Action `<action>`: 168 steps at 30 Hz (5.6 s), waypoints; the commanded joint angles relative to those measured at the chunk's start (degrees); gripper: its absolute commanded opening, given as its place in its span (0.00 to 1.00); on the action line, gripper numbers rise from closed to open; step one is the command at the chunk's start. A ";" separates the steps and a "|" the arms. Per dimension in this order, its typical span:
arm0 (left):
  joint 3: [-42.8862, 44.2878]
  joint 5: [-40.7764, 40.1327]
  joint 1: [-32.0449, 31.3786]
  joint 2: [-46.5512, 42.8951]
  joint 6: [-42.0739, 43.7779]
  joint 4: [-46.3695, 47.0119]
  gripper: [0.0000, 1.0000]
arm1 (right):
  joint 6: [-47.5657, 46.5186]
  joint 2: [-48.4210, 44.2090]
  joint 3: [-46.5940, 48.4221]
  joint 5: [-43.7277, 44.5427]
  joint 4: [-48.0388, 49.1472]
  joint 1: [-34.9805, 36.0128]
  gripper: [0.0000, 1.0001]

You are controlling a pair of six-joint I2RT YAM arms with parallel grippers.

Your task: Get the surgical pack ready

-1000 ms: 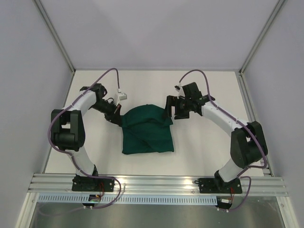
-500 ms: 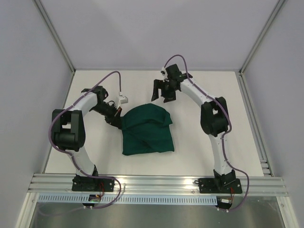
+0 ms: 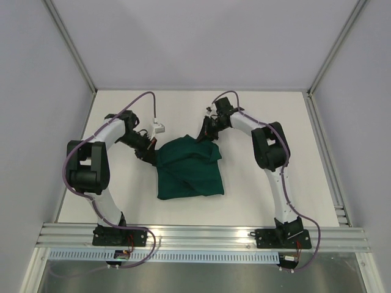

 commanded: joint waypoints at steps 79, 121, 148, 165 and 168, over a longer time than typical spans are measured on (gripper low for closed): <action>-4.42 -1.86 0.60 -3.45 -15.78 3.63 0.45 | 1.63 -58.81 -66.48 20.88 27.99 6.22 0.26; -5.73 -10.80 -5.43 -18.20 -11.56 -1.04 0.49 | 0.23 -63.82 -68.51 24.23 20.96 4.72 0.68; -14.54 -34.10 -24.89 -13.48 -8.49 22.61 0.47 | 11.04 -48.20 -67.64 28.26 38.63 2.44 0.01; -10.66 -24.78 -26.72 -21.28 -2.33 17.25 0.59 | 3.66 -44.98 -54.34 29.76 27.47 -2.22 0.60; -11.71 -27.76 -30.50 -21.73 -3.30 19.26 0.61 | 4.00 -51.22 -59.88 30.55 26.68 -2.05 0.60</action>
